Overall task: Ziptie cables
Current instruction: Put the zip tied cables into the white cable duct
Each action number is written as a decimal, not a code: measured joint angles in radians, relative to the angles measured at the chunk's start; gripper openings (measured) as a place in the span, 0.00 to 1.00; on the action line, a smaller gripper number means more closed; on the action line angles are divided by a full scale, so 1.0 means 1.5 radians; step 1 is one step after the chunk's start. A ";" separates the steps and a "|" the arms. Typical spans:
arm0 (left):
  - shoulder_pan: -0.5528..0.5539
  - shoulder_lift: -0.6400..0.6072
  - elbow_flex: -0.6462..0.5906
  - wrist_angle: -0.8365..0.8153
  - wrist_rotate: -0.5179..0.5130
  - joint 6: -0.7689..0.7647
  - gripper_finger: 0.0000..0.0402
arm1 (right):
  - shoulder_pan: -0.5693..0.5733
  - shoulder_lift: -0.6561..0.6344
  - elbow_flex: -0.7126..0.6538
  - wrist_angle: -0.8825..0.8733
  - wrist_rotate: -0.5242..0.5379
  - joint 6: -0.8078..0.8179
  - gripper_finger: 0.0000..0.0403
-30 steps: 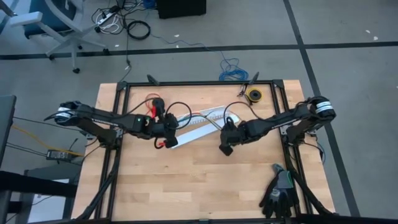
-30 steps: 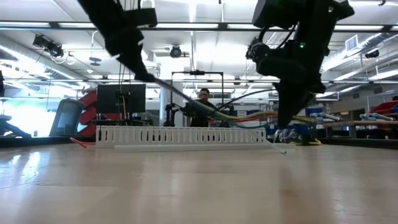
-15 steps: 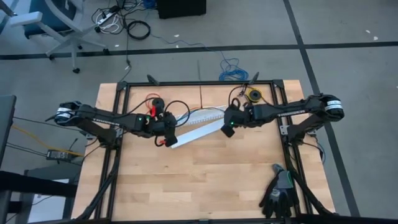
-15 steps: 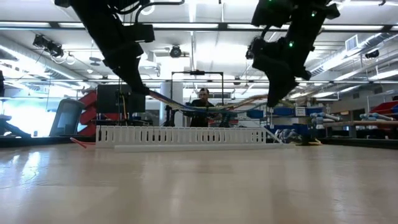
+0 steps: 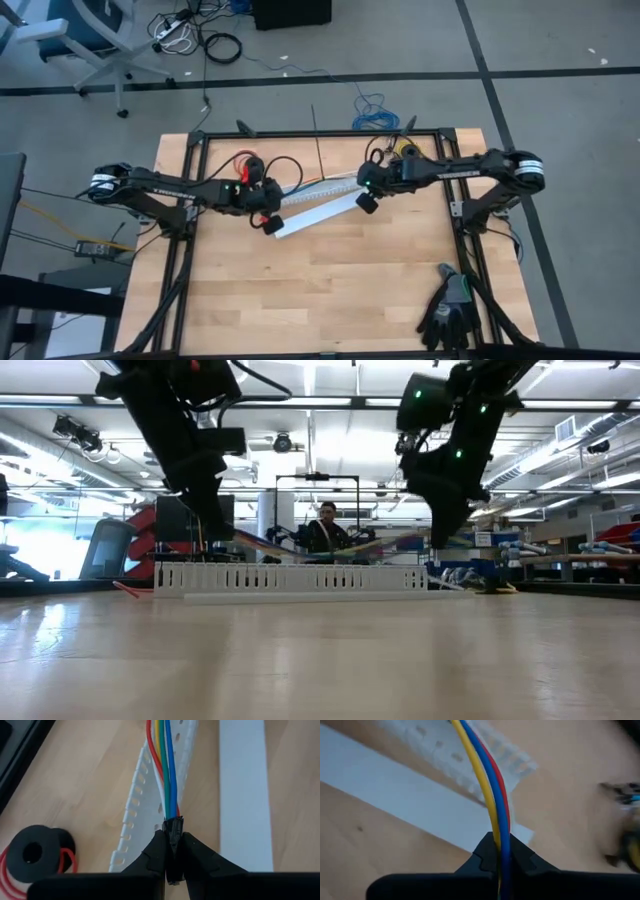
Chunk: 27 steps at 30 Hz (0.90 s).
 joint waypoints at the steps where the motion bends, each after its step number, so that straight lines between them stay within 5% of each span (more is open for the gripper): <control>1: 0.003 0.000 0.000 -0.005 0.000 0.001 0.11 | -0.003 0.014 0.000 0.005 -0.009 -0.005 0.01; 14: 0.017 0.000 0.000 -0.047 0.006 -0.003 0.11 | -0.053 0.048 0.000 0.043 -0.014 -0.056 0.01; 27: 0.017 0.000 -0.016 -0.070 0.017 -0.022 0.11 | -0.110 0.052 0.000 0.073 -0.104 -0.143 0.03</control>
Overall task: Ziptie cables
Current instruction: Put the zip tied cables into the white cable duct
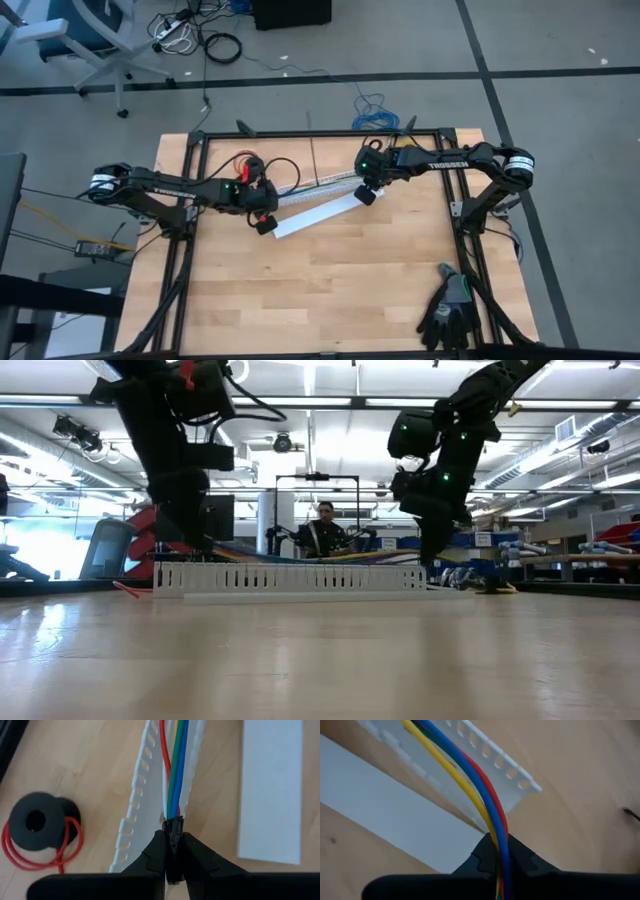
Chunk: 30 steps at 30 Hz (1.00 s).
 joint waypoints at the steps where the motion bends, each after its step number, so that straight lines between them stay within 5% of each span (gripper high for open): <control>1: 0.000 0.000 -0.005 0.001 0.000 -0.002 0.11 | 0.000 0.000 0.000 0.006 -0.004 -0.005 0.04; 30: 0.045 -0.013 -0.037 -0.053 -0.004 -0.015 0.11 | -0.001 0.001 0.000 0.056 -0.067 -0.075 0.10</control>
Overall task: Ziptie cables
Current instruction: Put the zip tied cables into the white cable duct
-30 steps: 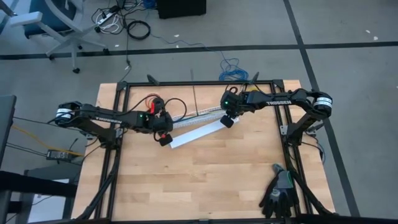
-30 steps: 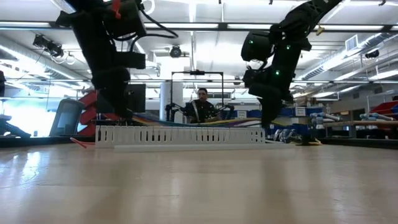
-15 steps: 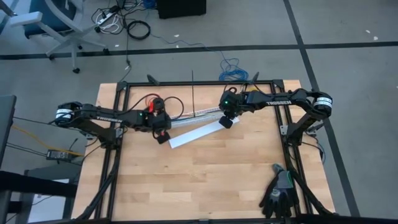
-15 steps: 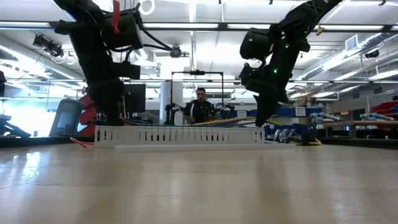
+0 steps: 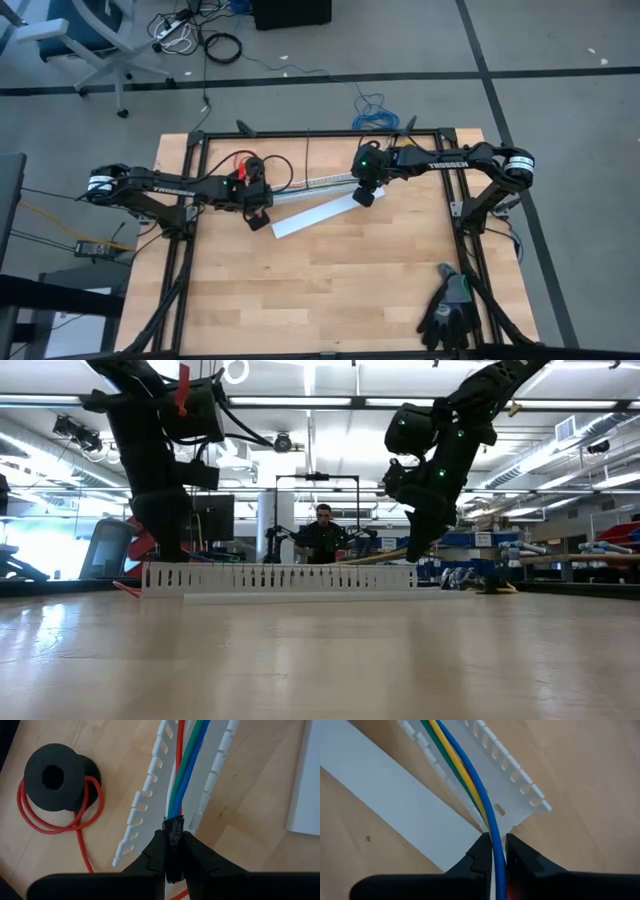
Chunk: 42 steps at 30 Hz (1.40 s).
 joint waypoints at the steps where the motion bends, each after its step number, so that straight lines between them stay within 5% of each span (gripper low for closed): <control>1: 0.000 -0.001 0.000 -0.002 0.000 0.000 0.11 | -0.001 0.000 0.000 0.000 0.000 -0.001 0.11; 25: 0.000 -0.002 0.000 -0.042 -0.023 -0.031 0.12 | -0.003 0.000 0.000 -0.010 0.008 -0.007 0.11; 33: 0.000 -0.002 0.000 -0.047 -0.035 -0.032 0.30 | -0.003 0.000 0.000 -0.010 0.008 0.005 0.11; 42: 0.000 -0.002 0.000 -0.064 -0.087 -0.037 0.34 | 0.000 0.000 0.000 -0.010 0.006 0.013 0.11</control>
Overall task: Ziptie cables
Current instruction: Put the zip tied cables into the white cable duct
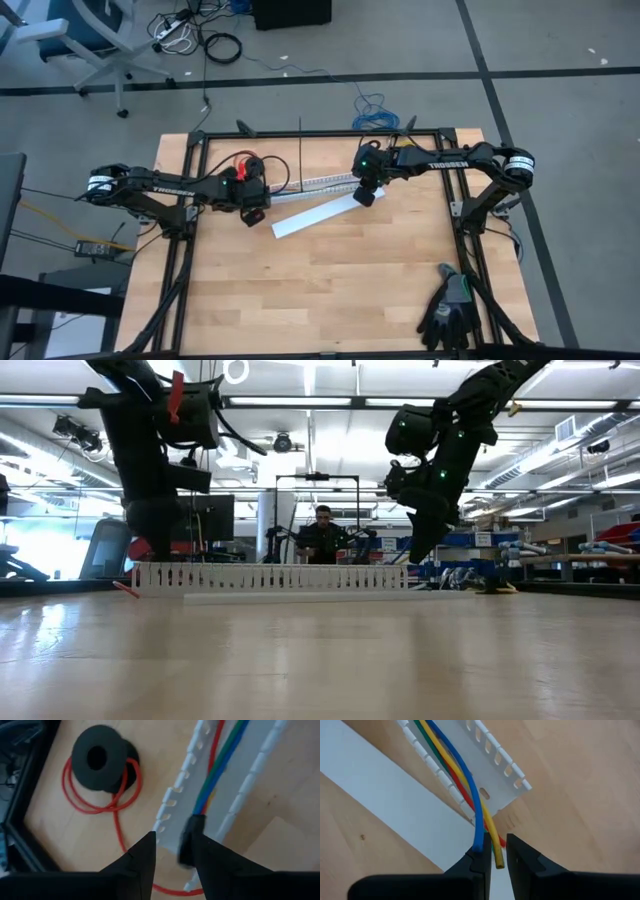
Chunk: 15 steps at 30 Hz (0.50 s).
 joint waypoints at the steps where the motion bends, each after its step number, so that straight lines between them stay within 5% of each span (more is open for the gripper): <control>1: 0.000 0.000 0.000 -0.006 -0.009 -0.003 0.34 | 0.001 0.000 0.000 0.000 0.000 0.002 0.11; 15: -0.013 -0.094 0.000 0.063 -0.062 -0.001 0.34 | 0.002 -0.012 0.000 -0.032 0.000 0.027 0.11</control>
